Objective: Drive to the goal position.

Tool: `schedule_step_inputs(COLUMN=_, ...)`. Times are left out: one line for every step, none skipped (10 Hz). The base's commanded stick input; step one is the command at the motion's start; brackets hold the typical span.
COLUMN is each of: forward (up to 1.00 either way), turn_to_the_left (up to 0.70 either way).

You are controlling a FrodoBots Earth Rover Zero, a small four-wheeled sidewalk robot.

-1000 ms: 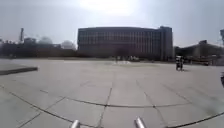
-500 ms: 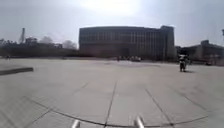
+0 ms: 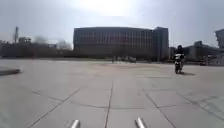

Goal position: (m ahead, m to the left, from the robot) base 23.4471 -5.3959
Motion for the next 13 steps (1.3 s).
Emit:
schedule_step_inputs(forward=0.85, turn_to_the_left=0.01)
schedule_step_inputs(forward=0.85, turn_to_the_left=0.01)
schedule_step_inputs(forward=0.85, turn_to_the_left=0.01)
schedule_step_inputs(forward=0.85, turn_to_the_left=-0.02)
schedule_step_inputs(forward=0.85, turn_to_the_left=-0.04)
schedule_step_inputs(forward=0.85, turn_to_the_left=-0.06)
schedule_step_inputs(forward=0.85, turn_to_the_left=-0.22)
schedule_step_inputs(forward=0.85, turn_to_the_left=-0.33)
schedule_step_inputs(forward=0.85, turn_to_the_left=-0.31)
schedule_step_inputs(forward=0.85, turn_to_the_left=-0.26)
schedule_step_inputs(forward=0.85, turn_to_the_left=-0.2)
schedule_step_inputs(forward=0.85, turn_to_the_left=-0.13)
schedule_step_inputs(forward=0.85, turn_to_the_left=0.01)
